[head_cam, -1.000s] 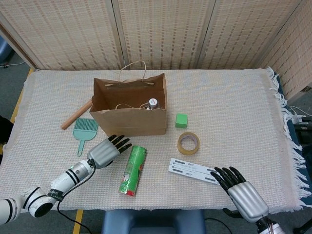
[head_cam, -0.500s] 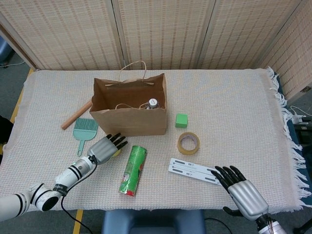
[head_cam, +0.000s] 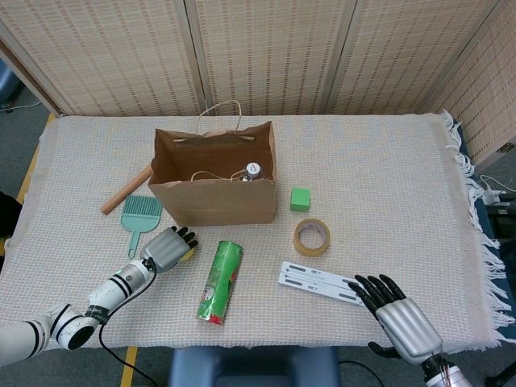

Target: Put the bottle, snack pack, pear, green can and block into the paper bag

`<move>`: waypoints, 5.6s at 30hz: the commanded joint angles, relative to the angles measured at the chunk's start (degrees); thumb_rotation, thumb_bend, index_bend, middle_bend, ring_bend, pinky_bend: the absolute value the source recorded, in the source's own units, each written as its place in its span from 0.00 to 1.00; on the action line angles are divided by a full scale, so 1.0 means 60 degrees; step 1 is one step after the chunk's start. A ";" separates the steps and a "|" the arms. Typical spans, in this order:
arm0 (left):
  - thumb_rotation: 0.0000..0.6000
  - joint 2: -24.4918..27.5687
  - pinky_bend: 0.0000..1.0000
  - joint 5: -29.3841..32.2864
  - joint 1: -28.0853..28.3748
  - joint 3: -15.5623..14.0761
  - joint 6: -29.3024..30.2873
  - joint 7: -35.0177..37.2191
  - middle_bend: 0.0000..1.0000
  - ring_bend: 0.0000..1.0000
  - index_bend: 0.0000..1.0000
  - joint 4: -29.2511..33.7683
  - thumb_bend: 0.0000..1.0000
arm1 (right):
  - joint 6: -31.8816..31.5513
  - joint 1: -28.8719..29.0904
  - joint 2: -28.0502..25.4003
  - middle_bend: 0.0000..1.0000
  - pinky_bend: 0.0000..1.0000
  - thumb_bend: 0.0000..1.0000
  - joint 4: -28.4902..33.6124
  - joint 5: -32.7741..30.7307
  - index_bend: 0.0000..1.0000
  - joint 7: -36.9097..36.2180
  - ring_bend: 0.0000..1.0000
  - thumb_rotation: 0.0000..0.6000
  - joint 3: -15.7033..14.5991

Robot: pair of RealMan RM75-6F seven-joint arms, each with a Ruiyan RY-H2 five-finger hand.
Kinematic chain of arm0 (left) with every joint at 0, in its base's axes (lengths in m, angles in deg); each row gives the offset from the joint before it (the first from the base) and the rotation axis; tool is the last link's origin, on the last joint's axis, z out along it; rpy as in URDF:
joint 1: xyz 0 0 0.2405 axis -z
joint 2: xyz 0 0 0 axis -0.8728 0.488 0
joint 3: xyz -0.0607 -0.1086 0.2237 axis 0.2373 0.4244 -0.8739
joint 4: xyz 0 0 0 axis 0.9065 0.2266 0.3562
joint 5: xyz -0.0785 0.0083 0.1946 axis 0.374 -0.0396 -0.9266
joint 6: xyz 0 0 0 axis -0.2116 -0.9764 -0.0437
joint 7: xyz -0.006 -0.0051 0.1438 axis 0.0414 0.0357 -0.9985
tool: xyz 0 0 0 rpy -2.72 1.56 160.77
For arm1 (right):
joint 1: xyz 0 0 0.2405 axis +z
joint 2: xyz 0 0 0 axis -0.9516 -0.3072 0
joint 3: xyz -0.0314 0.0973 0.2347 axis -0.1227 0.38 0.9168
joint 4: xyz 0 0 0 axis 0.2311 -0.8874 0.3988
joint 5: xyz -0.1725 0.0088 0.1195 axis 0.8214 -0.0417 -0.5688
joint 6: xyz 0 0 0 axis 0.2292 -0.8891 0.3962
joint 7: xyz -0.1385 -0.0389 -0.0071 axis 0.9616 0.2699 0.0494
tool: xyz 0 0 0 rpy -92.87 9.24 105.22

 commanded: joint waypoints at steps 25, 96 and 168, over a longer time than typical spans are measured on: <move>1.00 0.1865 0.80 0.3336 -0.2067 0.3285 0.4967 0.4219 0.65 0.62 0.65 0.2115 0.61 | -0.0145 -0.0142 -0.0074 0.00 0.00 0.07 0.0005 0.0674 0.00 -0.0070 0.00 1.00 -0.0272; 1.00 0.3202 0.23 -0.0649 -0.3158 0.1375 0.6250 0.6079 0.06 0.03 0.14 0.1917 0.48 | 0.0038 0.0054 0.0190 0.00 0.00 0.07 -0.0044 -0.0264 0.00 0.0388 0.00 1.00 -0.0029; 1.00 -0.1237 0.03 -0.7705 0.0976 -0.2328 0.3321 0.3044 0.00 0.00 0.00 -0.2801 0.37 | 0.0369 0.0486 -0.0116 0.00 0.00 0.07 0.0136 -0.1274 0.00 0.0320 0.00 1.00 0.0189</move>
